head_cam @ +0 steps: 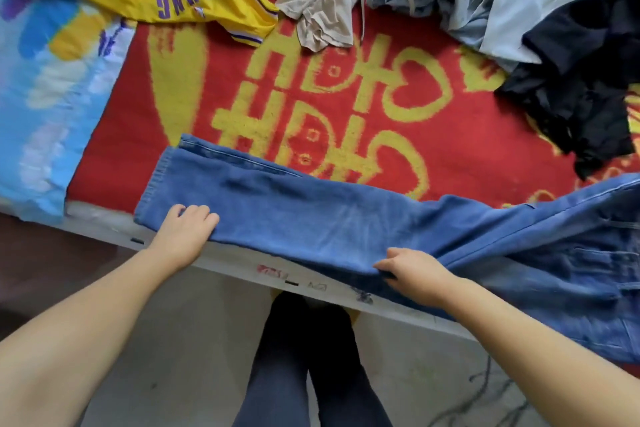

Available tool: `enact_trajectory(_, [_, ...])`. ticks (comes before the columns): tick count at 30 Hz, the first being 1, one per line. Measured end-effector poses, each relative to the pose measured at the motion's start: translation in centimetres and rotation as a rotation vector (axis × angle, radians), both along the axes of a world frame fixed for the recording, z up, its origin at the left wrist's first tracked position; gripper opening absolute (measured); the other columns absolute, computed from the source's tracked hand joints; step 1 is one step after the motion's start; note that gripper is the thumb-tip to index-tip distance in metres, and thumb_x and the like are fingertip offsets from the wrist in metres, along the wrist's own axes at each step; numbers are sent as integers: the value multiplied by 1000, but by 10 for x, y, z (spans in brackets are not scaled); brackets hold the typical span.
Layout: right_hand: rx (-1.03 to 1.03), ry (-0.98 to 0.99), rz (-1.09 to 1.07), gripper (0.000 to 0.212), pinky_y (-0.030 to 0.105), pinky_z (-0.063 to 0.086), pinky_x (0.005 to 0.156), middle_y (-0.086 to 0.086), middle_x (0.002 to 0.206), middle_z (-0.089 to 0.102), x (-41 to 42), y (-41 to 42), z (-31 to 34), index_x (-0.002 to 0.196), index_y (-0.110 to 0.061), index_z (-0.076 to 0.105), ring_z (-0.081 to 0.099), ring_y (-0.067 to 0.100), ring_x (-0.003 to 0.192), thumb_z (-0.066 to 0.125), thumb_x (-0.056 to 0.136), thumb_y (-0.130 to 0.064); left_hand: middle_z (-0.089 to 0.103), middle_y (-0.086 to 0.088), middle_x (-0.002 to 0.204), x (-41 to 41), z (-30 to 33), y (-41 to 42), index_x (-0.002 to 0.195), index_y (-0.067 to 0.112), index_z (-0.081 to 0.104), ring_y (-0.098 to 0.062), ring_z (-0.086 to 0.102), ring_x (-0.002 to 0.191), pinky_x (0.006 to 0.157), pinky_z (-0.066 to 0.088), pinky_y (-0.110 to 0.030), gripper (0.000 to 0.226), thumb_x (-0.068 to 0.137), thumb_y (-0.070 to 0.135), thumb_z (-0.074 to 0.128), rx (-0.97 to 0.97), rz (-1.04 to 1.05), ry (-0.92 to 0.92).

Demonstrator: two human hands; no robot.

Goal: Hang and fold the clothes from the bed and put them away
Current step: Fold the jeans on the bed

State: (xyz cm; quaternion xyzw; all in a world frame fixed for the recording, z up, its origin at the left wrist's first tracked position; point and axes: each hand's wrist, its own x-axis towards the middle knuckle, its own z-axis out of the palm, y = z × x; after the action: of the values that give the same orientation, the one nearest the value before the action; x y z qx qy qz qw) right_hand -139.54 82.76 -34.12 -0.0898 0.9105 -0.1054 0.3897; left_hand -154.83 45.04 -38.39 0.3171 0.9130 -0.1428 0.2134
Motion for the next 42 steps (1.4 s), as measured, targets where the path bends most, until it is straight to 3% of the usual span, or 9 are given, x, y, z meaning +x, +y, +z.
enact_trajectory(4, [23,-146,-32,33,39,47,80,8,114,51,17,-15,-26,127,-21,53,52,31,107,46,95,-23,41,-4,124,3,-12,9,126,20,42,-22,40,122,110,22,-46,38,88,12,45,-342,57,-161])
enact_trajectory(8, [-116,-142,-271,43,42,43,96,7,126,52,17,-9,-21,138,-21,47,50,30,117,48,95,-21,43,0,119,-7,-2,35,121,22,44,-19,42,118,109,26,-46,33,89,21,44,-413,-19,-188])
enact_trajectory(13, [-171,228,-710,37,35,38,101,8,124,58,12,87,19,126,-12,60,53,25,117,47,91,-6,52,-3,109,-15,22,178,116,16,50,-24,51,105,81,41,-36,27,90,19,41,-67,-191,-242])
enact_trajectory(16, [-34,393,-859,42,42,39,100,15,124,56,21,185,34,125,-6,59,51,31,117,45,87,3,52,-6,115,18,32,305,122,15,51,-27,51,108,82,44,-38,30,94,25,42,190,-253,-362])
enact_trajectory(20, [295,377,-761,66,46,36,106,12,152,29,30,305,32,147,-19,36,34,34,134,48,86,3,49,-6,118,94,34,444,127,15,48,-26,48,112,84,43,-39,41,96,42,46,362,-230,-357])
enact_trajectory(25, [587,163,-437,81,56,3,116,8,160,-9,21,391,10,149,-25,21,-14,25,147,53,82,6,49,-8,117,137,16,511,121,14,45,-28,47,112,81,39,-39,39,91,37,55,283,-26,-223])
enact_trajectory(30, [560,322,-444,30,51,20,112,14,118,58,20,420,10,109,-14,50,47,32,119,53,82,-2,51,-12,104,117,29,518,105,8,48,-37,52,94,69,36,-44,15,90,12,48,520,28,-168])
enact_trajectory(36, [425,724,-535,31,42,37,72,16,88,58,98,443,66,93,-7,52,55,37,83,60,66,5,56,-14,76,130,74,531,82,3,54,-36,55,66,54,38,-40,18,69,-4,63,814,-179,-96])
enact_trajectory(42, [246,388,-259,34,35,42,50,13,76,56,241,377,37,78,-8,59,59,34,66,80,50,-6,57,-1,66,217,35,476,72,15,59,-22,58,56,48,43,-25,34,47,9,82,467,-627,-293])
